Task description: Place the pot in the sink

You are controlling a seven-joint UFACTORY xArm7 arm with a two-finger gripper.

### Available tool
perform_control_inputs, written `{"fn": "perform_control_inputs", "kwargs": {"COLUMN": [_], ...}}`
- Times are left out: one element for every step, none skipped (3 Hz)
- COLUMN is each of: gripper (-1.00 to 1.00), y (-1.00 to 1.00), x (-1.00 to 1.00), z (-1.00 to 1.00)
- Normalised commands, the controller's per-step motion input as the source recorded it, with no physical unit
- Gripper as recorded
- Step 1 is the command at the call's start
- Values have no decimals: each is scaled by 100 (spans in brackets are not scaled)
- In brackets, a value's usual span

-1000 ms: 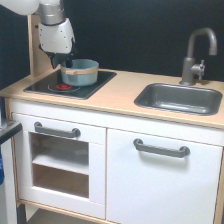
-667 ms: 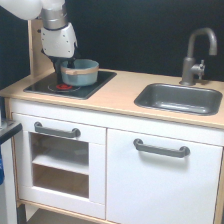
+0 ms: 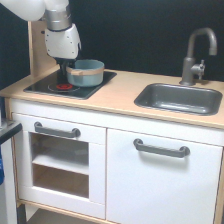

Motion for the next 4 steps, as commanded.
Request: {"fn": "perform_control_inputs", "kwargs": {"gripper": [-99, -100, -100, -100], "y": [-1, -34, -18, -9], "x": [14, 85, 98, 100], "z": [19, 98, 99, 95]}}
